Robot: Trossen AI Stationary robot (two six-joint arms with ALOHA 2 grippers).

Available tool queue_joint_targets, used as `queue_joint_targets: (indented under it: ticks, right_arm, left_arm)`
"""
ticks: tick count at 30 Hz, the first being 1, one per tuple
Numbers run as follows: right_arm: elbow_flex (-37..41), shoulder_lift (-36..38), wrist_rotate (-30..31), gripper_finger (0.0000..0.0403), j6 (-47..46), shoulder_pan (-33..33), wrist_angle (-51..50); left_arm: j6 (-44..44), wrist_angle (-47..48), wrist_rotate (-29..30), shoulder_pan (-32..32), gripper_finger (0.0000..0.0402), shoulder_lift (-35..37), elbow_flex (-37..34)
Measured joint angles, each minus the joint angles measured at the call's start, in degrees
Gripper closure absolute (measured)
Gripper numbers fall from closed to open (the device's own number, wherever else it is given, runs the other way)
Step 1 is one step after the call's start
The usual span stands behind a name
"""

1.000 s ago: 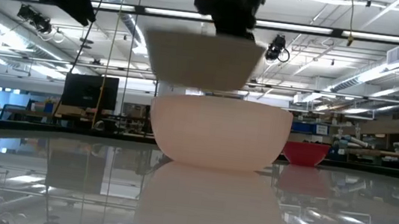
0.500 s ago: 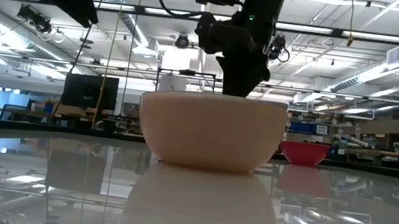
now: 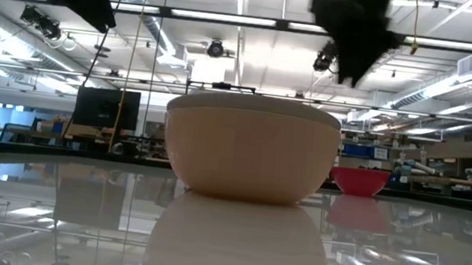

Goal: Nest bowls inside each other
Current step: Stack the blue bowl on top of the gray bowl

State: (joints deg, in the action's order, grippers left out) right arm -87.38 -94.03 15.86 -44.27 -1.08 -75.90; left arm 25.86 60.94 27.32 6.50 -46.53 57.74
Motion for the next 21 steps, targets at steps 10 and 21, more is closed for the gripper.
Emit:
queue_joint_targets:
  ticks: [10, 21]
  right_arm:
    - [25.3, 20.0, -17.2, 0.0214, -13.9, 23.1, 3.9]
    - [35.7, 17.2, -19.6, 0.0213, -19.7, 43.8, 25.3]
  left_arm:
    - [-14.6, -10.7, -1.7, 0.0, 0.0189, -0.4, 0.0]
    - [-11.1, -16.4, -3.7, 0.0, 0.0189, -6.9, 0.0]
